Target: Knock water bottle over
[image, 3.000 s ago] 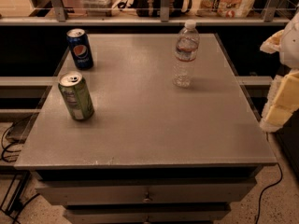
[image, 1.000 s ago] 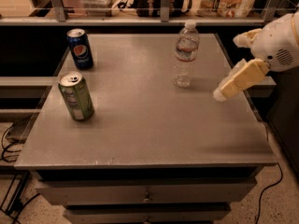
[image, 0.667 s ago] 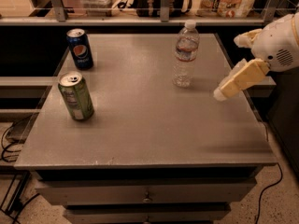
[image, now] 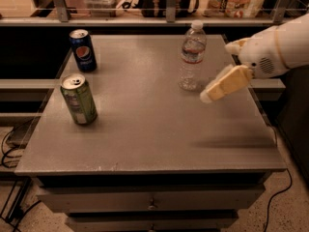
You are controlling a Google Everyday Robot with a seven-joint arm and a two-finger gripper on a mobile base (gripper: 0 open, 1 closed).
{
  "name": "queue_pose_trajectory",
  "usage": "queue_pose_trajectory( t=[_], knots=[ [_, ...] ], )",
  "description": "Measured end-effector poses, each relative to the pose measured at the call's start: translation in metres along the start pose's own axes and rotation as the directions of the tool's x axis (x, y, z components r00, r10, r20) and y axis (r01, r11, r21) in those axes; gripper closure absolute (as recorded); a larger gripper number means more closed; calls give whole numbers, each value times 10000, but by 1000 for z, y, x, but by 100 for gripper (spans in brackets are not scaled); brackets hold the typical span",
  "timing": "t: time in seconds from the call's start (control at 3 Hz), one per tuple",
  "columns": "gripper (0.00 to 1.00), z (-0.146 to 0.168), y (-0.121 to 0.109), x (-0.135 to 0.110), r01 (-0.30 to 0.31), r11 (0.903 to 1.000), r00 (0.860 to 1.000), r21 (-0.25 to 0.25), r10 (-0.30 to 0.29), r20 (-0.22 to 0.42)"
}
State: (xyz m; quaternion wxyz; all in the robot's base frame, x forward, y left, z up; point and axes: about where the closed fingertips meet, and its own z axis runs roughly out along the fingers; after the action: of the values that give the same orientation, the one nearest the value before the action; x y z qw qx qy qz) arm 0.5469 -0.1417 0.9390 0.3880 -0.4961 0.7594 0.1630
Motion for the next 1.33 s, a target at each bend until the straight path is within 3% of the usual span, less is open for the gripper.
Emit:
queue_pose_trajectory(
  t=[0.33, 0.67, 1.0, 1.33],
  knots=[
    [0, 29, -17, -14, -512, 9986, 9920, 109, 495, 1163],
    [0, 50, -36, -25, -914, 9954, 9747, 273, 838, 2074],
    [18, 68, -48, -35, -1080, 9939, 9601, 214, 987, 2616],
    [42, 81, -51, -48, -963, 9953, 9539, 133, 884, 2868]
  ],
)
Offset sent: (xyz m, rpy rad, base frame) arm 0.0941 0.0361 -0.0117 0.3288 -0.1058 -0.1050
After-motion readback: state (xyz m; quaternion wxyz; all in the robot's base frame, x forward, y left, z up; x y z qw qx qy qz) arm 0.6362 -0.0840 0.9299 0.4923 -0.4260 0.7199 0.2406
